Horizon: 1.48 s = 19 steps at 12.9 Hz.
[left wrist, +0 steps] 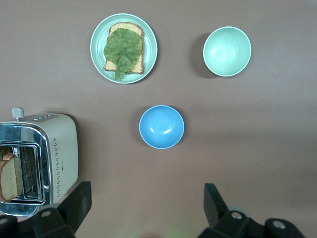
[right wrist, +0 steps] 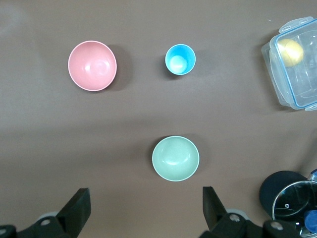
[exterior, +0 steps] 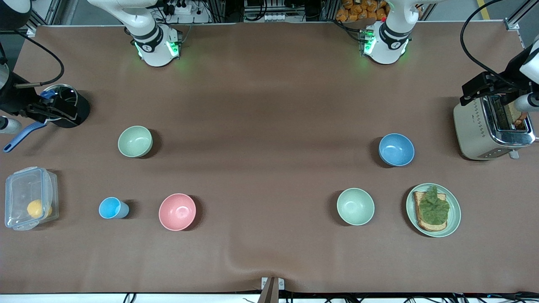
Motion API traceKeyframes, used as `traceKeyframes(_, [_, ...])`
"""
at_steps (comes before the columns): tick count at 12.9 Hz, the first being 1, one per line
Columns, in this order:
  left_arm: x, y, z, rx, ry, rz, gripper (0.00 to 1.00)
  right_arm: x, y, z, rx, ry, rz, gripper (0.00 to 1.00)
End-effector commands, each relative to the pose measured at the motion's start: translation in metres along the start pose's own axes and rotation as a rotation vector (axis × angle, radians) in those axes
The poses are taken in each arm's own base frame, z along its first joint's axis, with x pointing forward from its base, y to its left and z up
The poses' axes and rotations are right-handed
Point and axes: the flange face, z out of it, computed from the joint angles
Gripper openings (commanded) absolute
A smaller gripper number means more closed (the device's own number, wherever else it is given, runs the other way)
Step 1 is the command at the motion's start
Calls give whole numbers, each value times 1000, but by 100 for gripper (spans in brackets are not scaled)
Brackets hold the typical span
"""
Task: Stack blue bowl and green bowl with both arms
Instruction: 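Reach the right gripper to the green bowl while the left reaches the blue bowl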
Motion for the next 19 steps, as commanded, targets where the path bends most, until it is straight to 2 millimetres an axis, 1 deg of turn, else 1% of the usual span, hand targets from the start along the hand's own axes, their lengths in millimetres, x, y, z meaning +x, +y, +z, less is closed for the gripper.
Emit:
traceKeyframes(1, [-6,-2,-8,17,6,26,100,-2,1,1,-13,1,-17,100])
traceKeyframes(4, [-2,-6,-3,20,-4,16,100,-2,5,3,-15,-7,-11,100])
traceKeyframes(5, [0,-6,0,11,-9,17,100,-2,7,13,-16,-20,-10,100])
traceKeyframes(6, [10,-9,17,9,-32,11,100,-3,10,33,-18,-51,-21,100])
traceKeyframes(7, [25,-9,44,11,-59,8,100,-4,15,60,-17,-54,-65,100])
traceKeyframes(8, [35,-14,74,15,-81,0,100,-5,25,78,-13,-56,-110,100])
traceKeyframes(9, [42,-37,104,11,-73,-39,100,-5,33,89,-12,-75,-125,100])
traceKeyframes(10, [44,-58,133,0,-54,-73,100,-7,43,101,-10,-102,-112,100])
traceKeyframes(11, [42,-59,164,-4,-55,-77,100,-11,46,121,-11,-132,-113,100])
traceKeyframes(13, [35,-54,220,-3,-57,-87,100,-14,51,158,-34,-135,-141,100])
traceKeyframes(15, [30,-54,269,-6,-70,-90,100,-21,49,200,-35,-108,-161,100])
traceKeyframes(17, [31,-56,310,-10,-108,-92,100,-29,52,237,-34,-108,-172,100])
traceKeyframes(18, [33,-56,328,-12,-130,-92,100,-30,59,251,-32,-95,-204,100])
traceKeyframes(19, [34,-56,346,-15,-147,-92,100,-28,82,268,-21,-108,-231,100])
